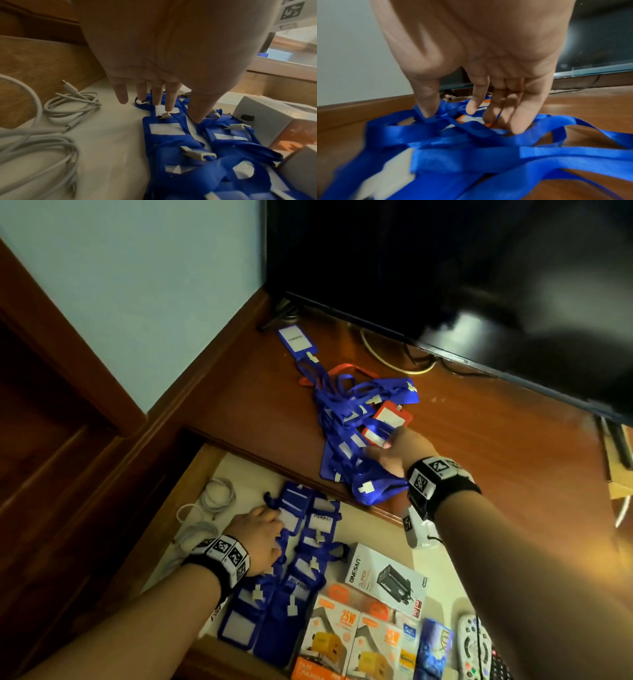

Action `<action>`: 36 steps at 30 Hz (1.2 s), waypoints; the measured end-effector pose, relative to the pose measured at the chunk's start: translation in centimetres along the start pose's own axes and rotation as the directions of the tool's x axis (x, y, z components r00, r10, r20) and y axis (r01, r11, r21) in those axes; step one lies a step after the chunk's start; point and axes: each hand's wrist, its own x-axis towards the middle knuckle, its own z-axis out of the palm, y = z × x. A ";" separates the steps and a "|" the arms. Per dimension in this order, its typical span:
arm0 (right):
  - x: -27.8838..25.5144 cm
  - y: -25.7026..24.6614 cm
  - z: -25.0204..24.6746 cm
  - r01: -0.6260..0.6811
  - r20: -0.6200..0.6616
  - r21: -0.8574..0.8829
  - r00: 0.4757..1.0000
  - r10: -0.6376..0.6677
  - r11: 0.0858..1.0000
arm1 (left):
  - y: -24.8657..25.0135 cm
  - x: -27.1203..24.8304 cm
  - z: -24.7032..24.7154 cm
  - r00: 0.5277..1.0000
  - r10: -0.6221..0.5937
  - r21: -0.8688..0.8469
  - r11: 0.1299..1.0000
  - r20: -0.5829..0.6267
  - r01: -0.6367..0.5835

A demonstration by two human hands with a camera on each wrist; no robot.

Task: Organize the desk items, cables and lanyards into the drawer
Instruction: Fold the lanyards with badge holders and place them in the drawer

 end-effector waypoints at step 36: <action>-4.1 -2.7 -0.6 0.284 -0.157 -0.265 0.930 -0.332 0.921 | -0.6 -3.1 -1.2 0.973 -0.221 -0.400 0.899 -0.065 0.178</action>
